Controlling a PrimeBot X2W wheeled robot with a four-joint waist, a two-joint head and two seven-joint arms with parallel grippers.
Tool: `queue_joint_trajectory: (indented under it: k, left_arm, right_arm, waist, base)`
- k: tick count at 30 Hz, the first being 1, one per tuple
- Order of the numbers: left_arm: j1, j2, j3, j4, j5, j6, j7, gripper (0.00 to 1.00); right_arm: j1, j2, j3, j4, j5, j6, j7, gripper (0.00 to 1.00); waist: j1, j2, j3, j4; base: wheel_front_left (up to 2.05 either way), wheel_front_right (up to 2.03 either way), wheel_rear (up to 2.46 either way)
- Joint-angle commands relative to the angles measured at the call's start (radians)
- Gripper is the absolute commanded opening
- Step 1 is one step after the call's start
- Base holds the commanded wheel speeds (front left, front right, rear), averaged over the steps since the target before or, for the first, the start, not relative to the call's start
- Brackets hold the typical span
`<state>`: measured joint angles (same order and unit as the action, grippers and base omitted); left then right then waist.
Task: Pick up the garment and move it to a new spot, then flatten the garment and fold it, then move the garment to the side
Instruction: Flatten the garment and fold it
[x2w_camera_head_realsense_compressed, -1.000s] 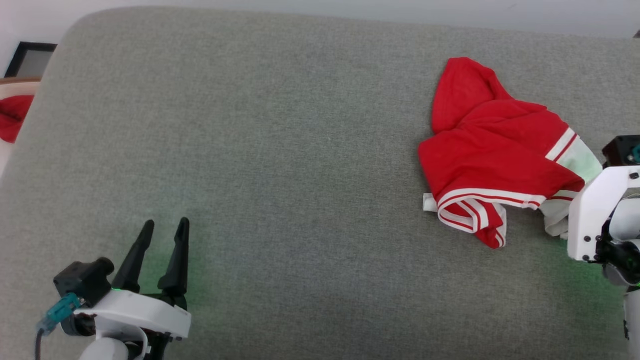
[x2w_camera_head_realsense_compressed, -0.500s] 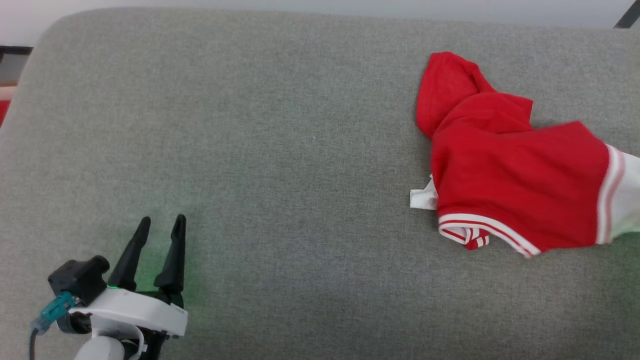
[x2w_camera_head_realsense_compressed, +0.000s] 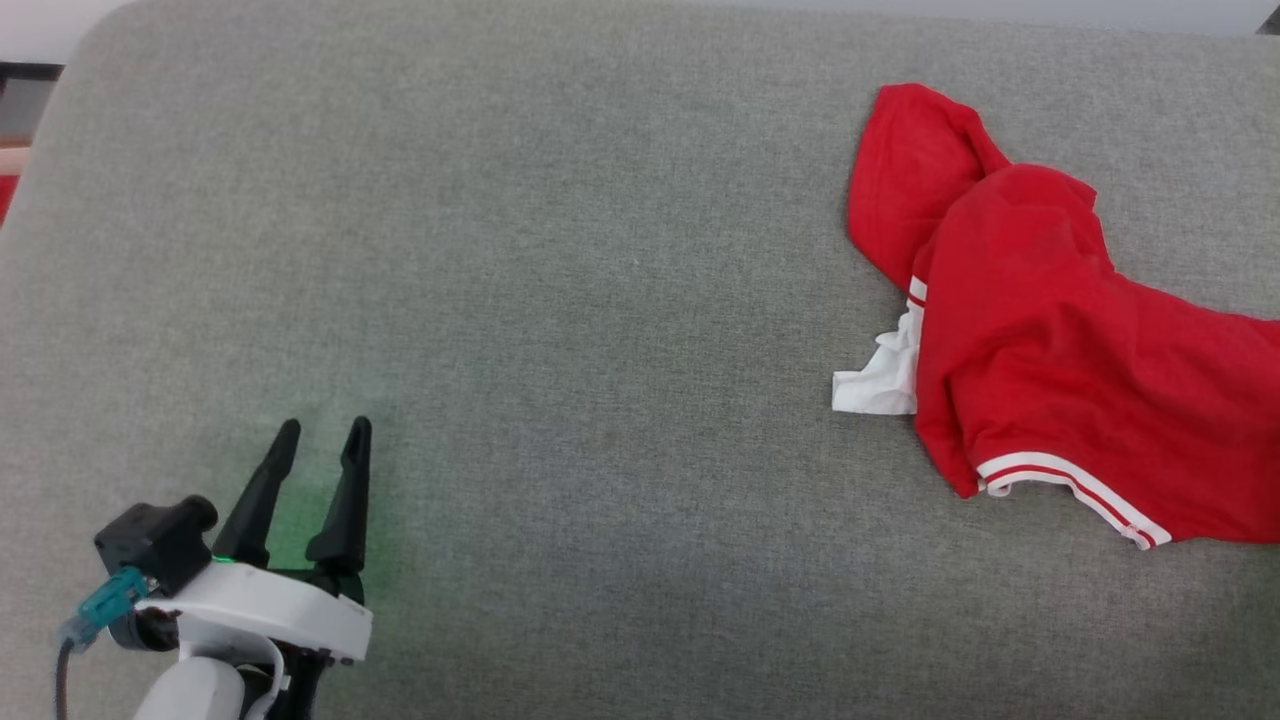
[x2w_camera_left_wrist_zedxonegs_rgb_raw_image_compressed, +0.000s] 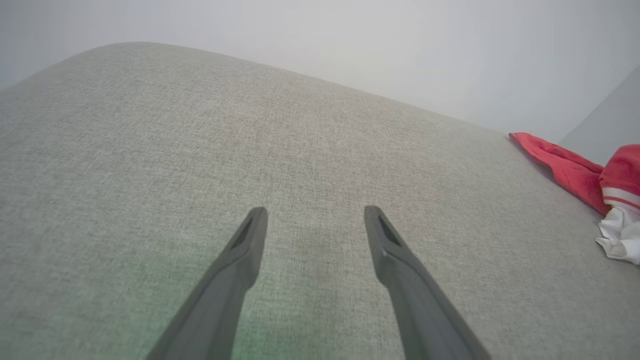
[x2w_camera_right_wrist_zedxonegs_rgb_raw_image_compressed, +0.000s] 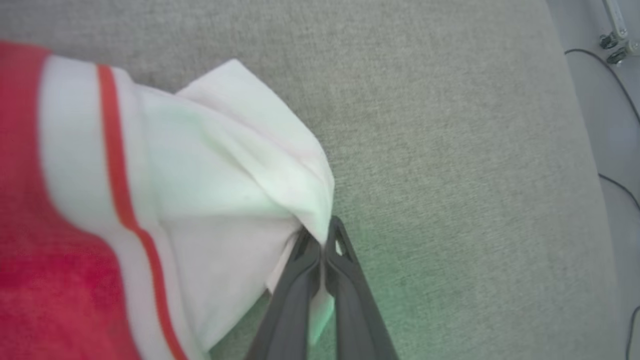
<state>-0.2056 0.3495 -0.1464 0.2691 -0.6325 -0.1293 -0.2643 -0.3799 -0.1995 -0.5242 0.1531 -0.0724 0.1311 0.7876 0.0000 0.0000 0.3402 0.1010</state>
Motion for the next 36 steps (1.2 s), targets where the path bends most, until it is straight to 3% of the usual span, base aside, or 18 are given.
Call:
queue_joint_trajectory:
  k: [1, 2, 3, 4, 12, 19, 26, 31, 36]
  left_arm:
    - [-0.016, 0.010, -0.011, 0.003, 0.000, -0.002, 0.001, 1.00]
    - [-0.021, 0.016, -0.020, 0.005, 0.002, -0.002, 0.001, 1.00]
    - [-0.025, 0.024, -0.028, 0.007, 0.002, -0.002, 0.001, 1.00]
    - [-0.029, 0.032, -0.037, 0.009, 0.001, -0.002, 0.001, 1.00]
    - [-0.073, 0.126, -0.102, -0.005, -0.034, -0.002, 0.001, 1.00]
    - [-0.178, 0.278, -0.242, -0.075, -0.088, -0.002, 0.061, 1.00]
    - [-0.373, 0.391, -0.454, -0.172, -0.155, -0.002, 0.322, 1.00]
    - [-0.529, 0.401, -0.640, -0.164, -0.251, 0.000, 0.513, 1.00]
    - [-0.652, 0.360, -0.787, -0.082, -0.405, -0.001, 0.686, 1.00]
  right_arm:
    - [-0.013, 0.014, -0.008, 0.018, -0.001, -0.001, -0.040, 0.02]
    - [-0.020, 0.019, -0.005, 0.029, -0.005, -0.001, -0.057, 0.15]
    - [-0.023, 0.024, 0.000, 0.037, -0.008, -0.001, -0.075, 0.38]
    - [-0.025, 0.028, 0.001, 0.044, -0.008, -0.001, -0.095, 1.00]
    - [-0.005, 0.048, 0.022, 0.045, 0.003, -0.001, -0.221, 1.00]
    - [0.088, 0.093, 0.144, -0.063, 0.141, -0.001, -0.337, 1.00]
    - [0.237, 0.131, 0.322, -0.189, 0.218, -0.001, -0.456, 1.00]
    - [0.305, 0.144, 0.422, -0.231, 0.230, -0.001, -0.514, 1.00]
    - [0.332, 0.149, 0.477, -0.251, 0.242, -0.001, -0.543, 1.00]
  waist:
    - [0.0000, 0.0000, -0.001, 0.001]
    - [0.0000, 0.0000, -0.004, -0.001]
    - [0.0000, 0.0000, -0.007, -0.003]
    - [0.0000, 0.0000, -0.011, -0.006]
    - [0.0000, 0.0000, -0.062, -0.048]
    - [0.0000, 0.0000, -0.117, -0.119]
    - [0.0000, 0.0000, -0.147, -0.198]
    - [0.0000, 0.0000, -0.150, -0.263]
    - [0.0000, 0.0000, -0.139, -0.327]
  base:
    - [0.00, 0.00, 0.00]
    - [0.00, 0.00, 0.00]
    - [0.00, 0.00, 0.00]
    - [0.00, 0.00, 0.00]
    - [0.00, 0.00, 0.00]
    - [0.00, 0.00, 0.00]
    - [0.00, 0.00, 0.00]
    - [0.00, 0.00, 0.00]
    - [0.00, 0.00, 0.00]
